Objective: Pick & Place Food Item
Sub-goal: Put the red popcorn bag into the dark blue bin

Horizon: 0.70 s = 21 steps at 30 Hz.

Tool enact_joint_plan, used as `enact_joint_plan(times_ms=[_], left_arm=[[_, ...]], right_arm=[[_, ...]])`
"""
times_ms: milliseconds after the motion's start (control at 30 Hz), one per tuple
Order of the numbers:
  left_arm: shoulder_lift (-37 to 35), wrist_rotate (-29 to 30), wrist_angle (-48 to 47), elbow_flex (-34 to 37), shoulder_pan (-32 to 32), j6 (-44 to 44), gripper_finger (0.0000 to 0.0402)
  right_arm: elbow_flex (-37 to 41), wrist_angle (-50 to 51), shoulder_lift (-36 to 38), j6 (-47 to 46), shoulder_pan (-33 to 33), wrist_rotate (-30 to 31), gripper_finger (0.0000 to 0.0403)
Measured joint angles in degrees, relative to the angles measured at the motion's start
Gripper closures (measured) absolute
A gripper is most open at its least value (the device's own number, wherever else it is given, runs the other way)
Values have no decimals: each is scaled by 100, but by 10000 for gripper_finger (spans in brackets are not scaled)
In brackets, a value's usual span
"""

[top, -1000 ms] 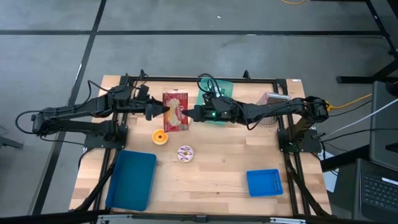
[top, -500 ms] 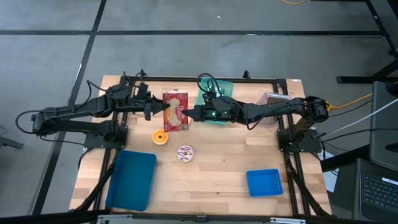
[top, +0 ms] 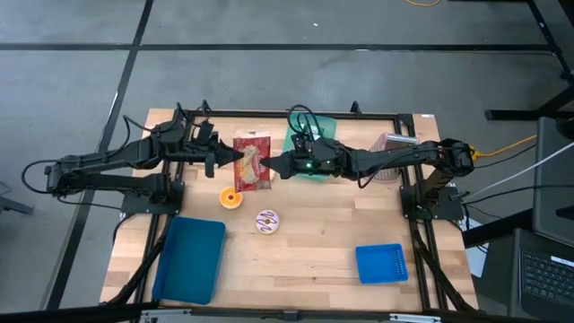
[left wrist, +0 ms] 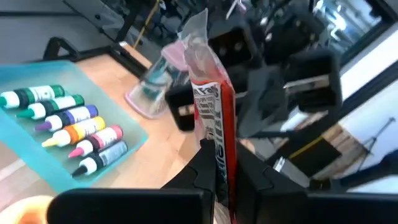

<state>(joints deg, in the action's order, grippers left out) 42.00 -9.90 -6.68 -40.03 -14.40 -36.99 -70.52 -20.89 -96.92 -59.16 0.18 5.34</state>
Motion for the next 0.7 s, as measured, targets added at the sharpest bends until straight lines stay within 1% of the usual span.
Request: enact_joint_plan(times_ms=[100, 167, 233, 300, 400, 467, 600, 700], left_arm=[[-4, -316, -233, 0, -2, 142, 385], [-32, -702, -692, 21, 9, 220, 386], [-83, -869, -1084, 24, 16, 341, 386], [-186, -918, -1509, 19, -2, 464, 387], [-350, -1098, -2153, 19, 12, 515, 387], [-497, -1306, -2318, 19, 9, 370, 387], [-958, -1668, -2778, 15, 114, -190, 387], [-1418, -1722, -3248, 15, 326, -739, 387]], right_arm=[[0, 29, 55, 289, -43, 168, 220], [0, 51, 135, 438, -115, 278, 183], [-22, -6, 179, 502, -203, 310, 154], [-14, 96, 205, 519, -286, 250, 135], [-13, 89, 210, 521, -358, -5, 124], [-13, 96, 211, 509, -400, -168, 125], [-11, 116, 211, 472, -425, -290, 136], [-9, 120, 209, 510, -414, -326, 145]])
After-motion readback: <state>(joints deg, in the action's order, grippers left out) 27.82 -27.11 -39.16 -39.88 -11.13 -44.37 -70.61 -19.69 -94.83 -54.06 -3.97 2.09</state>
